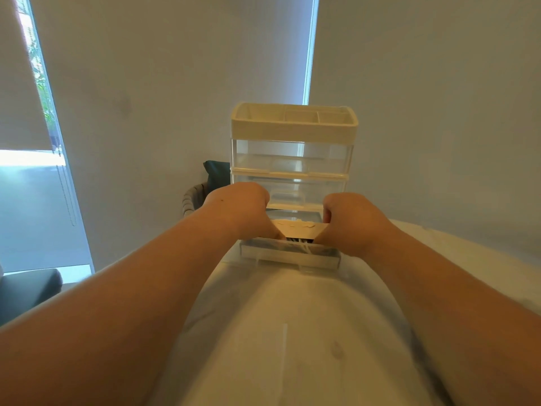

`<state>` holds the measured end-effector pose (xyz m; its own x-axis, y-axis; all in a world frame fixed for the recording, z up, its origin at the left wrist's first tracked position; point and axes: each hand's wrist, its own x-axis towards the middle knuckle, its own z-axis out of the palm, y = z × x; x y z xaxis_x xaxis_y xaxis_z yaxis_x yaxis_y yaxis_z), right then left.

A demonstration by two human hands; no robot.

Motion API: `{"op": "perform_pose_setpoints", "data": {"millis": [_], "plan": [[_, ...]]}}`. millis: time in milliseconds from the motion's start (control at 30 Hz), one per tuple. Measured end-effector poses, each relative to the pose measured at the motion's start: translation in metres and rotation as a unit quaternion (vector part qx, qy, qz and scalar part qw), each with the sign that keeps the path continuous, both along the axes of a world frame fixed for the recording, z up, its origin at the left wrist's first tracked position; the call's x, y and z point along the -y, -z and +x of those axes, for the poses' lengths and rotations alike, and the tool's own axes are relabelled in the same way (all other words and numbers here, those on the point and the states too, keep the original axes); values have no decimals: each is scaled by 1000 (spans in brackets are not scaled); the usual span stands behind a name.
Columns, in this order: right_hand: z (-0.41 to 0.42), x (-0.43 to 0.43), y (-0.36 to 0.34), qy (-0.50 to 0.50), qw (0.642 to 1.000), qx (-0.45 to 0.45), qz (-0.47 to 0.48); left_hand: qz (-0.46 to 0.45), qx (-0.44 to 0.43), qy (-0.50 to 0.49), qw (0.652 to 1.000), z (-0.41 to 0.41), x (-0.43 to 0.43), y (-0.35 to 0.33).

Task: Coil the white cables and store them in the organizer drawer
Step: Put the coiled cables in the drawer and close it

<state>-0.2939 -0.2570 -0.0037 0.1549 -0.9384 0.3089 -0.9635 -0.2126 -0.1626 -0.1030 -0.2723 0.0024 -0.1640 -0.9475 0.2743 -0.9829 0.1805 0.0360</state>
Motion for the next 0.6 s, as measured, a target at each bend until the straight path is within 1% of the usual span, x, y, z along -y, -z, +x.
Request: {"op": "perform_pose_setpoints", "data": {"millis": [167, 333, 433, 600], "plan": [[-3, 4, 4, -1, 1000, 30, -1, -40, 7, -59, 997, -13, -5, 4], [-1, 9, 4, -2, 1000, -4, -17, -56, 25, -109, 992, -28, -9, 9], [0, 10, 3, -8, 999, -27, -20, -54, 22, -126, 990, -34, -8, 12], [-1, 13, 3, -25, 999, -24, 1, -44, 24, -129, 990, -32, -7, 12]]}}
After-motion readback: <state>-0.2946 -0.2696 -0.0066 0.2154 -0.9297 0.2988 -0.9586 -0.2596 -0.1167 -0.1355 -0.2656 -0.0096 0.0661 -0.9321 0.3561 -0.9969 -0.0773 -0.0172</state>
